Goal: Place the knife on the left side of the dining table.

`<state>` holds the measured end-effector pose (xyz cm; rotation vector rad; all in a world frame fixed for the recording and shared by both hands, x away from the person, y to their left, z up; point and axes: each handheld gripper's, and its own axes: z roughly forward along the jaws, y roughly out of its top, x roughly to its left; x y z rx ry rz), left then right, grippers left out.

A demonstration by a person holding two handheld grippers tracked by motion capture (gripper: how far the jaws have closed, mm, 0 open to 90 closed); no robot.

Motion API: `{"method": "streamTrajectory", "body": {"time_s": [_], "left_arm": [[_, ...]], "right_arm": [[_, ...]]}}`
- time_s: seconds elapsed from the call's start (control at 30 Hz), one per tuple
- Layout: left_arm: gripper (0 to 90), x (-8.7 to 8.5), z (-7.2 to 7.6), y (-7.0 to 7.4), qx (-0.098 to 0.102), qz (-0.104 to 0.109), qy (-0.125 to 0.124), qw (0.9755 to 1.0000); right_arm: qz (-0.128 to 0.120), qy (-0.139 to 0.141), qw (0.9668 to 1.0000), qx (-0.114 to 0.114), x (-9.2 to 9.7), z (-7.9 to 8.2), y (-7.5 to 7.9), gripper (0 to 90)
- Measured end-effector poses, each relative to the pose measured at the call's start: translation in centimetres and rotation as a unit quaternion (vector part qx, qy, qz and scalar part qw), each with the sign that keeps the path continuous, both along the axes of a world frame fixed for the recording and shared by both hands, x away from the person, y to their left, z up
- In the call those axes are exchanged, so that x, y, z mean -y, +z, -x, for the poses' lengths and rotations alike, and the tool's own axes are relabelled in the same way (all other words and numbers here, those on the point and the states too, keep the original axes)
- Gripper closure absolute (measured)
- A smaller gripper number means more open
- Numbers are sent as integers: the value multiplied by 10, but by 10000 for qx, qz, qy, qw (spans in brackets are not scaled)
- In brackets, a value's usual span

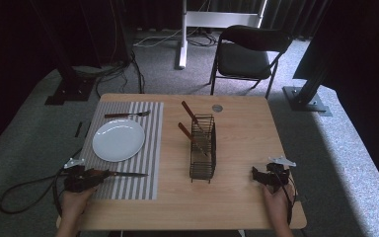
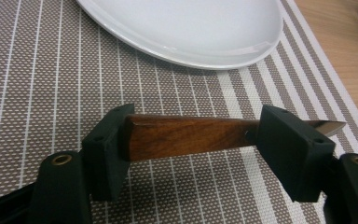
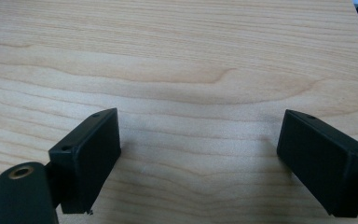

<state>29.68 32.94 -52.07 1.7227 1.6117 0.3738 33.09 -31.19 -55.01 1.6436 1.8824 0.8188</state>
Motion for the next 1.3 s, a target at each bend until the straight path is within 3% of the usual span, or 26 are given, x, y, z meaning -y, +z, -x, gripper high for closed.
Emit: {"method": "streamTrajectory", "body": {"time_s": [0.13, 0.23, 0.27, 0.33, 0.4, 0.43, 0.63, 0.7, 0.9, 1.03, 1.13, 1.23, 1.27, 1.3], "left_arm": [[251, 2, -5, -4, -85, -251, 96, 9996], [236, 3, -7, -5, -83, -311, 121, 9994], [229, 6, -9, -6, -121, -527, 193, 9984], [228, 8, -11, -6, -164, -646, 204, 9976], [228, 7, -13, -8, -181, -409, 231, 9987], [228, 7, -13, -8, -180, -394, 229, 9988], [166, 5, -7, -7, 13, -421, 256, 9988], [108, 3, 0, -6, 104, -367, 244, 9990], [103, 10, 19, -11, 402, -528, 107, 9977], [0, 12, 23, -17, 329, -436, 62, 9985], [0, 15, 27, -17, 337, -639, 108, 9973], [0, 19, 32, -16, 442, -923, 211, 9945], [0, 19, 32, -16, 442, -923, 211, 9945], [0, 21, 33, -18, 417, -1087, 195, 9930]], "right_arm": [[-1, 0, 10000, -1, 0, 0, 0, 126], [0, 0, 10000, 0, 0, 0, 0, 126], [-1, -1, 10000, -1, 0, 0, 0, 126], [-1, 0, 10000, 0, 0, 0, 0, 126], [-1, -1, 10000, -1, 0, 0, 0, 126], [-1, 0, 10000, -1, 0, 0, 0, 126], [-1, 0, 10000, 0, 0, 0, 0, 126], [-1, 0, 10000, -1, 0, 0, 0, 126], [0, 0, 10000, 0, 0, 0, 0, 126], [0, 0, 10000, -1, 0, 0, 0, 126], [0, 0, 10000, 0, 0, 0, 0, 126], [1, 2, 10000, 1, 0, 0, 0, 126], [1, 2, 10000, 1, 0, 0, 0, 126], [0, 0, 10000, -1, 0, 0, 0, 126]]}}
